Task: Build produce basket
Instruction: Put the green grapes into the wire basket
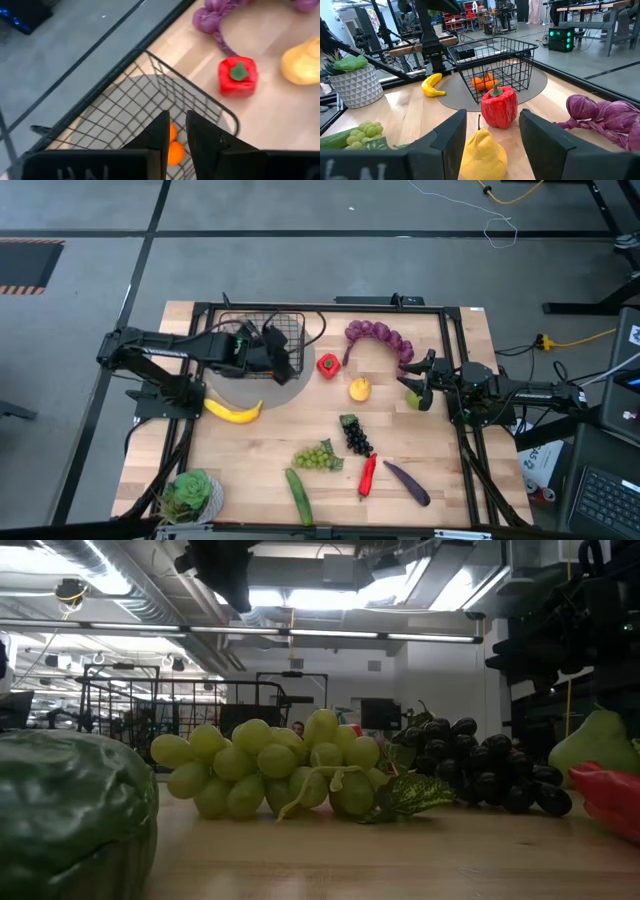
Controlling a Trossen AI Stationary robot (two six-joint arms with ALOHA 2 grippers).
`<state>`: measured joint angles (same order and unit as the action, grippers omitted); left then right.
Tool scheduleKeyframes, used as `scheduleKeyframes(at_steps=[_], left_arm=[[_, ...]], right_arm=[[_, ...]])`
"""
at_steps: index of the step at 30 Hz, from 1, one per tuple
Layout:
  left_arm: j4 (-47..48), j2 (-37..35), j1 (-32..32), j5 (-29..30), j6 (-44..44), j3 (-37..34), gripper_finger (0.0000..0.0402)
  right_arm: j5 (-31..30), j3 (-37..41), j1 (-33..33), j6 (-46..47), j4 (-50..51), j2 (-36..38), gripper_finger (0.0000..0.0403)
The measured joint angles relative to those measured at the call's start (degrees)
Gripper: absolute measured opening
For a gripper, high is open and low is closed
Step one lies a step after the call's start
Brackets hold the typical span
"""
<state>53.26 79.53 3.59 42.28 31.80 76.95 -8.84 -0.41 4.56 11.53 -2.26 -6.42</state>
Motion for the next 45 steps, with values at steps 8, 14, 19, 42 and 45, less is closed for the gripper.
scheduleKeyframes(at_steps=[8,14,19,42,45], left_arm=[[0.06,0.16,5.67,-1.5,5.4,-0.02,0.0059],[0.34,1.04,11.12,1.01,8.58,-0.04,0.0068],[5.31,1.09,14.54,-0.5,12.1,-0.04,0.011],[9.85,1.18,26.06,-16.21,18.17,-0.07,0.0138],[6.99,1.18,26.72,-16.24,18.96,-0.07,0.0138]], right_arm=[[0.02,0.0,0.02,0.0,0.02,0.0,0.0184],[0.04,0.0,0.0,0.0,0.02,0.0,0.0184],[0.49,-0.02,0.01,0.02,0.06,0.0,0.0184],[1.38,0.0,0.0,0.02,0.2,-0.09,0.0184],[1.38,0.0,0.0,0.02,0.22,-0.1,0.0184]])
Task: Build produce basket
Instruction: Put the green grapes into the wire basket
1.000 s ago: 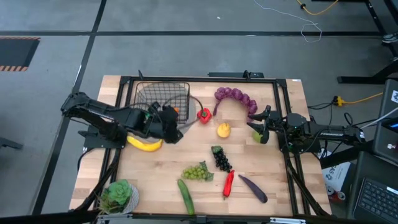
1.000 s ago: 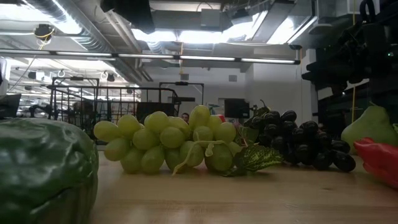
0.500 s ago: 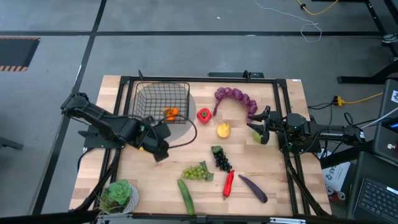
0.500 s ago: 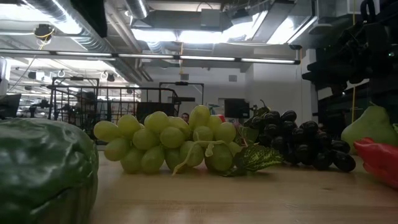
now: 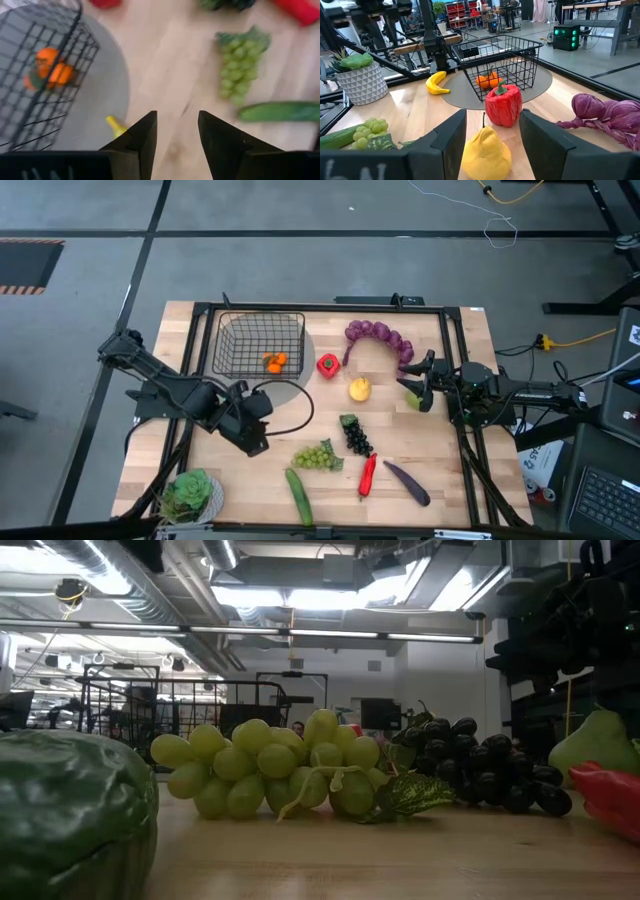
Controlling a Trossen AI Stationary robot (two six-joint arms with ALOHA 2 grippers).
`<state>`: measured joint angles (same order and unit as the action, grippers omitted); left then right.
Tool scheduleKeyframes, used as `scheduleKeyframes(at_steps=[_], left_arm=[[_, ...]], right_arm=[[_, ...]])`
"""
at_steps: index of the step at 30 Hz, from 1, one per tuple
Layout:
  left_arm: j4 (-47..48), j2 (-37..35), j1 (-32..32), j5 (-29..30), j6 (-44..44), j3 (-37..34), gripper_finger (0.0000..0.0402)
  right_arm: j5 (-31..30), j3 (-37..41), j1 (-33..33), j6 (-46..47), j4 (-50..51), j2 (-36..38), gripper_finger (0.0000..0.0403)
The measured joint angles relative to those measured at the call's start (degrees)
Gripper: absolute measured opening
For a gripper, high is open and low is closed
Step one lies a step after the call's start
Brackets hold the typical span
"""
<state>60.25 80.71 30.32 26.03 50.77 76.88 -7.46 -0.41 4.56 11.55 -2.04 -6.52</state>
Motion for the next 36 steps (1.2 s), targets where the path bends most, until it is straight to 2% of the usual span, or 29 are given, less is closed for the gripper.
scheduleKeyframes(at_steps=[9,18,21,25,29,32,36], left_arm=[[-8.02,0.0,0.2,1.5,0.67,0.0,0.0138],[-11.34,0.0,0.18,1.85,-0.29,0.0,0.0138],[-11.1,0.0,0.18,4.47,-0.41,0.0,0.0138],[-3.89,0.69,0.18,4.44,-2.67,0.05,0.0138],[5.61,3.67,0.23,1.99,1.84,0.04,0.0137],[9.1,6.67,0.18,-0.29,2.82,0.04,0.0137],[10.01,11.1,0.44,-2.04,-0.38,0.04,0.0137]], right_arm=[[0.0,0.0,0.01,0.0,-0.01,-0.01,0.0184],[0.0,0.0,0.0,0.0,0.0,-0.01,0.0184],[0.0,0.0,0.01,0.0,0.0,-0.02,0.0184],[0.0,0.01,0.02,0.0,-0.02,-0.02,0.0184],[0.06,-0.01,0.01,0.02,0.0,-0.03,0.0184],[0.05,-0.01,0.02,0.02,0.0,-0.14,0.0184],[0.04,-0.01,0.02,0.02,0.0,-0.14,0.0184]])
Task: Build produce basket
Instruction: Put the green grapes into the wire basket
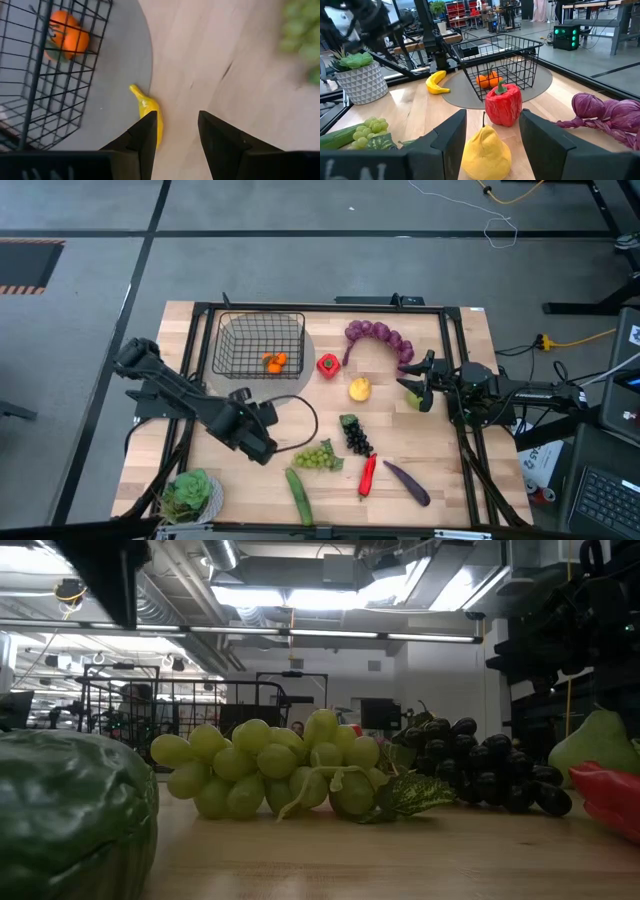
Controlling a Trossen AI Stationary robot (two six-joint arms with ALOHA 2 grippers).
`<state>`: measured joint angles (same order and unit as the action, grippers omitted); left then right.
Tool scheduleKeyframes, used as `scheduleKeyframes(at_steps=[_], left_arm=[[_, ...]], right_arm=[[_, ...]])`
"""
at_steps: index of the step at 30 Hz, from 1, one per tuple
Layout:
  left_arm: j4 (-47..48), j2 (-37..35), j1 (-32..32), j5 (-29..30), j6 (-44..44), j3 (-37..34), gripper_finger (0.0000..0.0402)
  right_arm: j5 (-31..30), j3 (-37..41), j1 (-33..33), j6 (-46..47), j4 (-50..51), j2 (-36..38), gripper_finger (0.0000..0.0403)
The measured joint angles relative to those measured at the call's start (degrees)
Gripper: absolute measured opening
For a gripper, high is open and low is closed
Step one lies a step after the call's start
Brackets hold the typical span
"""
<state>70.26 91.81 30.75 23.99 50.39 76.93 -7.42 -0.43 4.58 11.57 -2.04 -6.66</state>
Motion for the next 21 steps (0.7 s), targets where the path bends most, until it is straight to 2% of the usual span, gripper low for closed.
scheduleKeyframes(at_steps=[4,9,14,18,21], left_arm=[[0.53,4.52,0.08,0.0,-4.4,0.0,0.0137],[-1.01,8.89,-0.32,0.89,-3.71,-0.02,0.0137],[-15.28,10.87,-2.19,0.75,-6.75,-0.04,0.0137],[-28.84,11.15,-3.11,-4.06,-16.54,-0.04,0.0137],[-35.79,12.67,-3.43,-4.16,-23.44,0.04,0.0137]], right_arm=[[0.0,0.02,-0.02,0.0,0.0,0.0,0.0184],[0.0,0.01,0.0,0.31,0.0,0.0,0.0184],[0.0,0.02,0.0,0.31,0.0,0.0,0.0184],[0.01,0.01,-0.01,0.35,0.0,0.0,0.0184],[0.0,0.02,-0.02,0.37,0.0,0.0,0.0184]])
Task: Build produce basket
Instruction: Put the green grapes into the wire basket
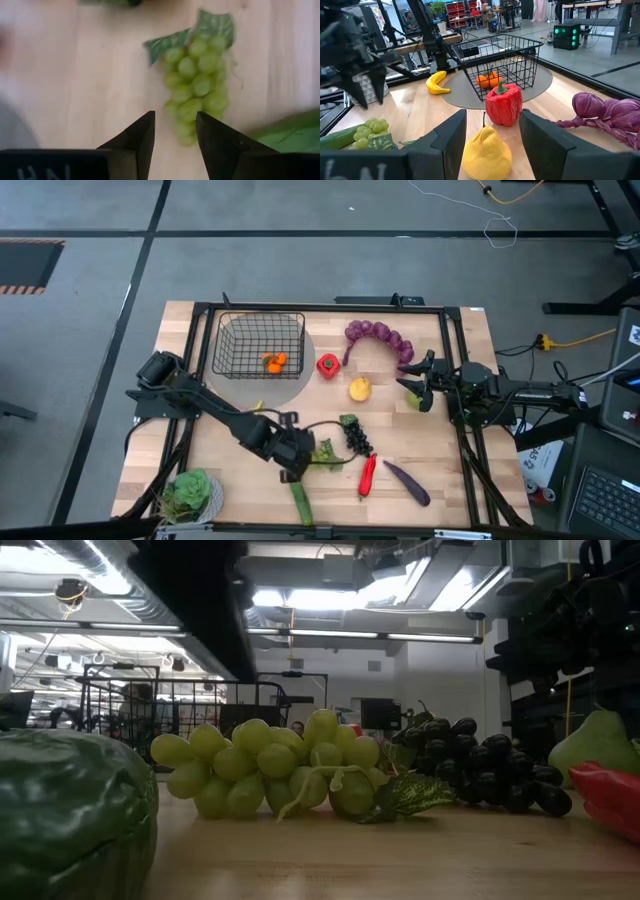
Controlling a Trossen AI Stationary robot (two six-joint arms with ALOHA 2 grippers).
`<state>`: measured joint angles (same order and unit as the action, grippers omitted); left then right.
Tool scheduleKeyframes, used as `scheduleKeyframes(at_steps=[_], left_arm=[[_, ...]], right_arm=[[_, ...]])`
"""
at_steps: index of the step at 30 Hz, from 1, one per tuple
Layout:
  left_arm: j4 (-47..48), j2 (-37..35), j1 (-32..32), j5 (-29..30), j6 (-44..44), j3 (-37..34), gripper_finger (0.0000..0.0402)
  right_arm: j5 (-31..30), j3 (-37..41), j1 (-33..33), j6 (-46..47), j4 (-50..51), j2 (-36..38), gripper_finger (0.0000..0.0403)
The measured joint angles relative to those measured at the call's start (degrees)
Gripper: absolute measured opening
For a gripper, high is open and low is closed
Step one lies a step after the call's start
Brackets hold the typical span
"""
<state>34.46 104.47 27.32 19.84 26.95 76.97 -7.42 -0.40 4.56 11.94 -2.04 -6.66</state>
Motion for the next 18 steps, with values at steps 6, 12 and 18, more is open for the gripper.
scheduleKeyframes(at_steps=[6,12,18], left_arm=[[-4.24,4.25,-0.81,-2.19,-4.16,-0.13,0.0137],[-11.65,8.4,-1.89,-7.14,-4.64,0.02,0.0137],[-11.17,11.06,-2.6,-9.51,-3.06,0.17,0.0138]], right_arm=[[0.14,-0.01,0.02,-0.09,0.02,-0.07,0.0184],[0.13,0.0,0.02,-0.22,0.0,-0.12,0.0184],[0.13,-0.01,0.01,-0.22,0.02,-0.5,0.0184]])
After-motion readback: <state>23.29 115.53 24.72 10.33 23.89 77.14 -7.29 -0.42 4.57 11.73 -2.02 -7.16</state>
